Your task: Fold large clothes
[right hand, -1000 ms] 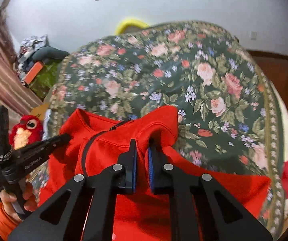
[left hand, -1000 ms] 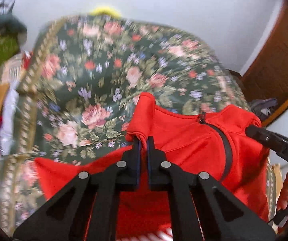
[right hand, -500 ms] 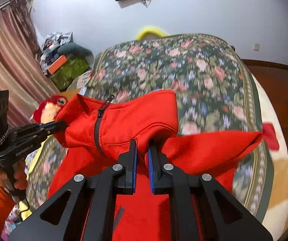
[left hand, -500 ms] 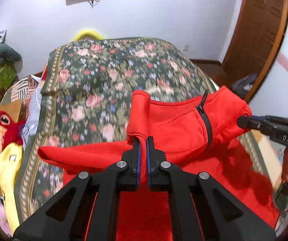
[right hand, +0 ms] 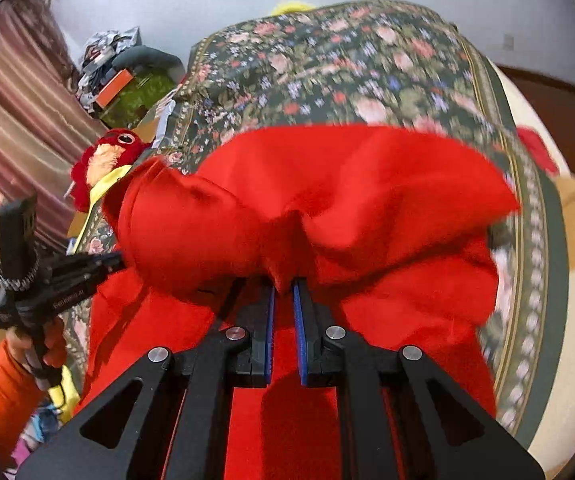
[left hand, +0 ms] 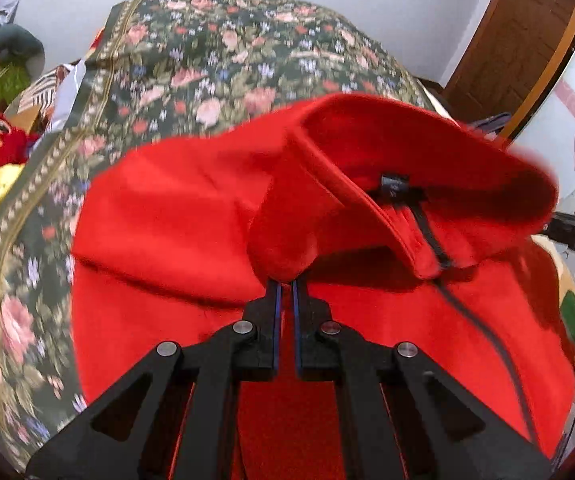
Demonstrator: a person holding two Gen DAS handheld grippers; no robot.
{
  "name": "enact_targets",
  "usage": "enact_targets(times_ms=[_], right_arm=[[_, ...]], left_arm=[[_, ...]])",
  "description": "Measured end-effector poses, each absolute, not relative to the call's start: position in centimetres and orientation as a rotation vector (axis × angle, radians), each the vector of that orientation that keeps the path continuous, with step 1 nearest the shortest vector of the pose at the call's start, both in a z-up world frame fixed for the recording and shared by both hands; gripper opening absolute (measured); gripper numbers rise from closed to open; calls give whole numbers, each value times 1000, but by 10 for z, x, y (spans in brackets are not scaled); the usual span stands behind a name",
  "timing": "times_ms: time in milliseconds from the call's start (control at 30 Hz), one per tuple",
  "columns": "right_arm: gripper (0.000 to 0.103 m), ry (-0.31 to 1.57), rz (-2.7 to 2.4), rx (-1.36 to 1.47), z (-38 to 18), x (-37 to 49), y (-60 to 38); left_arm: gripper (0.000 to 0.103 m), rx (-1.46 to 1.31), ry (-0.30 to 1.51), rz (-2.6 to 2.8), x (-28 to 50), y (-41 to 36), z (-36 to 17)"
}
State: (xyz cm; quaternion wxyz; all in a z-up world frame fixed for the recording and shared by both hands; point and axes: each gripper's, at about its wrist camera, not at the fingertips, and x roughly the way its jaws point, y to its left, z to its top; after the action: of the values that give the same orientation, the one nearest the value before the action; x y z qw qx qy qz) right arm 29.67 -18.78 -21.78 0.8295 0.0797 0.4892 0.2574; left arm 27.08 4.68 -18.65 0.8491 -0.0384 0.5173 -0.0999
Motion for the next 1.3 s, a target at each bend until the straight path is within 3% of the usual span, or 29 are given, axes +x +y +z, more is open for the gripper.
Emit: enact_targets(times_ms=[200, 467, 500, 533, 567, 600, 633, 667, 700, 1067, 1133, 1200, 1267, 1300], right_arm=[[7, 1061, 487, 159, -223, 289, -205], [9, 1002, 459, 157, -198, 282, -216], [9, 991, 463, 159, -193, 283, -214], [17, 988, 468, 167, -190, 283, -213], [32, 992, 475, 185, -189, 286, -211], [42, 1004, 482, 217, -190, 288, -209], [58, 1011, 484, 233, -191, 290, -207], [64, 1019, 480, 255, -195, 292, -204], [64, 1026, 475, 260, -197, 293, -201], [64, 1227, 526, 356, -250, 315, -171], [63, 1235, 497, 389, -255, 317, -174], [54, 1236, 488, 415, -256, 319, -178], [25, 1230, 497, 417, -253, 320, -181], [20, 1227, 515, 420, -252, 319, -181]], left_arm=[[4, -93, 1076, -248, 246, 45, -185], [6, 6, 962, -219, 228, 53, -139], [8, 8, 950, -210, 229, 57, -133], [11, 2, 937, -198, 231, 61, -127], [22, -7, 931, -189, 233, 65, -123], [44, -29, 921, -168, 239, 72, -118], [59, -49, 914, -145, 243, 78, -116], [80, -73, 906, -116, 248, 84, -115], [85, -98, 898, -95, 251, 89, -115], [85, -549, 1145, -192, 295, 112, -195], [79, -620, 1187, -245, 297, 109, -210], [63, -736, 1237, -353, 298, 104, -226], [54, -782, 1259, -384, 298, 99, -232], [49, -762, 1254, -376, 297, 96, -230]])
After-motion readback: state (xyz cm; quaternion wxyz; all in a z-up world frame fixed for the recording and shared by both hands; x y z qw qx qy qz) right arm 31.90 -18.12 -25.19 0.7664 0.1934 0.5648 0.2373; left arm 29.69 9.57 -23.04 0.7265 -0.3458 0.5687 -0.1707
